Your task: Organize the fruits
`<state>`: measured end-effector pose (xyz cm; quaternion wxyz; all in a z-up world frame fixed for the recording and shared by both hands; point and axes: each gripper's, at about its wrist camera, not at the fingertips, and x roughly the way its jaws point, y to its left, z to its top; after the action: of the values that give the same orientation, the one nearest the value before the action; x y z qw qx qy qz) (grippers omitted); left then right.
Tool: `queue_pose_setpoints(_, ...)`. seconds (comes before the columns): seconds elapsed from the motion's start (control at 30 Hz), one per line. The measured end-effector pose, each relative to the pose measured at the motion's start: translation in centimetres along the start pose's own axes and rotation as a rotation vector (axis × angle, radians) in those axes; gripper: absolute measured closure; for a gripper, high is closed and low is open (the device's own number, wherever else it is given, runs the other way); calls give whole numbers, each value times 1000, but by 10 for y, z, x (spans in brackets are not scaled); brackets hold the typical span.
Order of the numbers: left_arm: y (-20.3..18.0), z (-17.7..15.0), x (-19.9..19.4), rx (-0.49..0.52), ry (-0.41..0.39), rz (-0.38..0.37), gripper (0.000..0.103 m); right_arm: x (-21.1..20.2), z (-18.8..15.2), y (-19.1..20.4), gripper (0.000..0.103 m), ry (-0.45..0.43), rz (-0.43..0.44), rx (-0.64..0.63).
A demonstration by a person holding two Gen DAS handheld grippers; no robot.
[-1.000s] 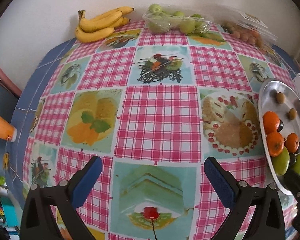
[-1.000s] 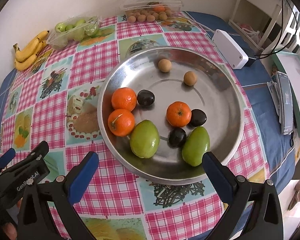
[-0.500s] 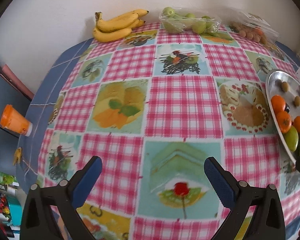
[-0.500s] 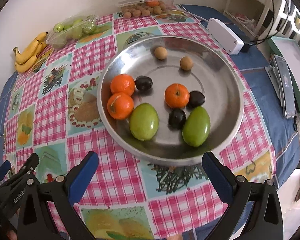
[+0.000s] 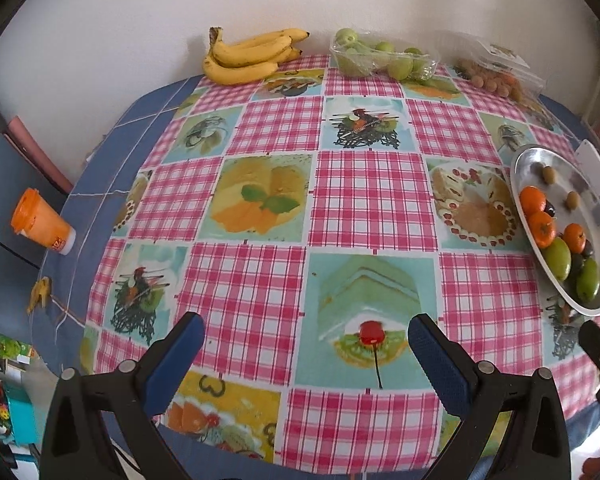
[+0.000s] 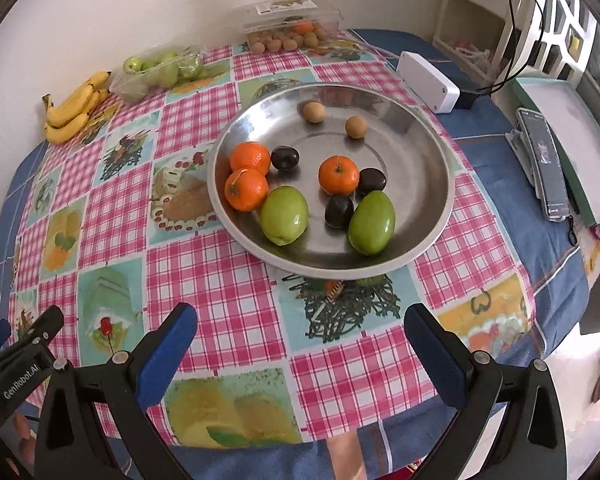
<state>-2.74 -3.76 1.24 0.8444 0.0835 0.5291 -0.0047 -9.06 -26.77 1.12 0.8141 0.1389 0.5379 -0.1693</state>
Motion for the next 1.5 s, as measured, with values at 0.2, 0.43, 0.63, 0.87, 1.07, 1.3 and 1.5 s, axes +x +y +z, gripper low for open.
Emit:
queue_pose_setpoints(0.2, 6, -8, -7, -7, 5, -14, 0, -5, -9, 5, 0, 0, -2, -30)
queue_pose_setpoints(0.43, 11, -11, -11, -24, 11, -41, 0, -4, -10, 7, 0, -3, -12, -39)
queue_pose_setpoints(0.63, 10, -10, -4, -29, 52, -77, 0, -1, -9, 13, 0, -4, -22, -64)
queue_pose_setpoints(0.87, 10, -10, 4, -30, 73, -79, 0, 5, -6, 16, 0, -4, -30, -79)
queue_pose_setpoints(1.07, 9, -8, 14, -31, 89, -79, 0, 14, -4, 16, 0, 5, -39, -77)
queue_pose_setpoints(1.3, 8, -5, 16, -27, 86, -91, 0, 18, -2, 18, 0, 6, -48, -84)
queue_pose_setpoints(1.5, 6, -4, 17, -26, 84, -93, 0, 18, 0, 18, 0, -4, -49, -83)
